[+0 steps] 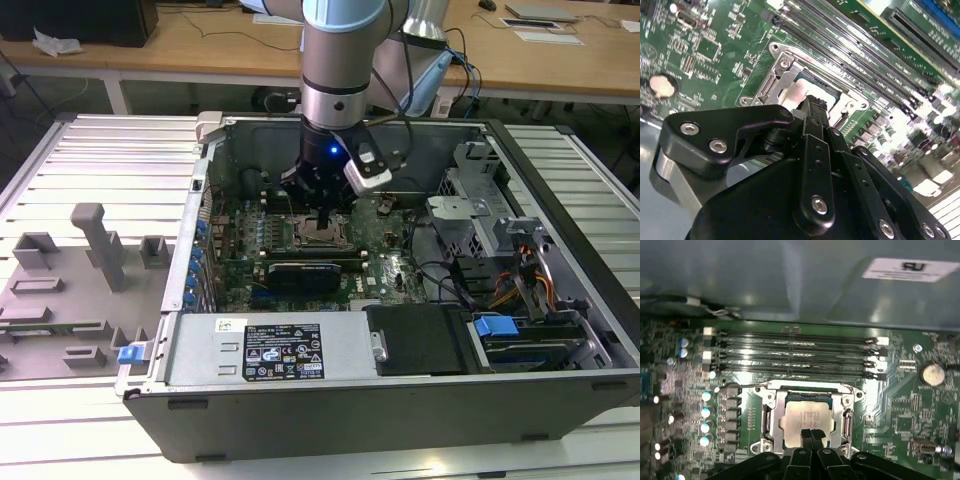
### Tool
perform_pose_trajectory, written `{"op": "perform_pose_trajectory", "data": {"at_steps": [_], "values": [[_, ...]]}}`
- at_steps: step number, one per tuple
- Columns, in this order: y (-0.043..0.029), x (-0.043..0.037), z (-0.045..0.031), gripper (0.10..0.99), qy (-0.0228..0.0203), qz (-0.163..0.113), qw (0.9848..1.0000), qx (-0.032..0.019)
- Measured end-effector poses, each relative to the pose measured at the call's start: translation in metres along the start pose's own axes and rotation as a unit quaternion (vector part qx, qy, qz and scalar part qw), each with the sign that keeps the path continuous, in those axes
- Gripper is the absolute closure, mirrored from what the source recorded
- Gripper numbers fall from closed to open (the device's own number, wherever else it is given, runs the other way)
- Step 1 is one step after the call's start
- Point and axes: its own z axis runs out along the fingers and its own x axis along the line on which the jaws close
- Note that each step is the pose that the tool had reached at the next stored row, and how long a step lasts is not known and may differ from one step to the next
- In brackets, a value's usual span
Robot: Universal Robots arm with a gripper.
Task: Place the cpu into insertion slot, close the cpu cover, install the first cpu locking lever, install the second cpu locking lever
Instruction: 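Close the cpu cover, then install the first cpu locking lever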
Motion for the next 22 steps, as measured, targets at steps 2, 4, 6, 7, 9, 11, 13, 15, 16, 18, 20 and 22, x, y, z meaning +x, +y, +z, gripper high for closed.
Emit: {"op": "perform_pose_trajectory", "data": {"at_steps": [2, 4, 6, 7, 9, 11, 13, 15, 16, 18, 20, 22], "values": [[0.0000, 0.0001, -0.0001, 0.980, -0.0009, -0.012, 0.9999, -0.0077], [0.0000, 0.0000, -0.0012, 0.980, -0.0017, -0.012, 0.9998, -0.0136], [0.0000, 0.0000, -0.0036, 0.980, -0.0024, -0.012, 0.9998, -0.0150], [-0.0001, -0.0001, -0.0048, 0.980, -0.0027, -0.011, 0.9998, -0.0150], [0.0000, -0.0001, -0.0109, 0.980, -0.0038, -0.011, 0.9998, -0.0149], [0.0002, -0.0001, -0.0125, 0.980, -0.0049, -0.011, 0.9998, -0.0149], [0.0010, -0.0001, -0.0126, 0.980, -0.0048, -0.011, 0.9998, -0.0148], [0.0011, -0.0001, -0.0126, 0.980, -0.0048, -0.011, 0.9998, -0.0146], [0.0011, -0.0001, -0.0126, 0.980, -0.0048, -0.011, 0.9998, -0.0145], [0.0011, -0.0001, -0.0126, 0.980, -0.0048, -0.011, 0.9998, -0.0144], [0.0011, -0.0001, -0.0126, 0.980, -0.0048, -0.011, 0.9998, -0.0144], [0.0011, -0.0001, -0.0126, 0.980, -0.0048, -0.011, 0.9998, -0.0143]]}}
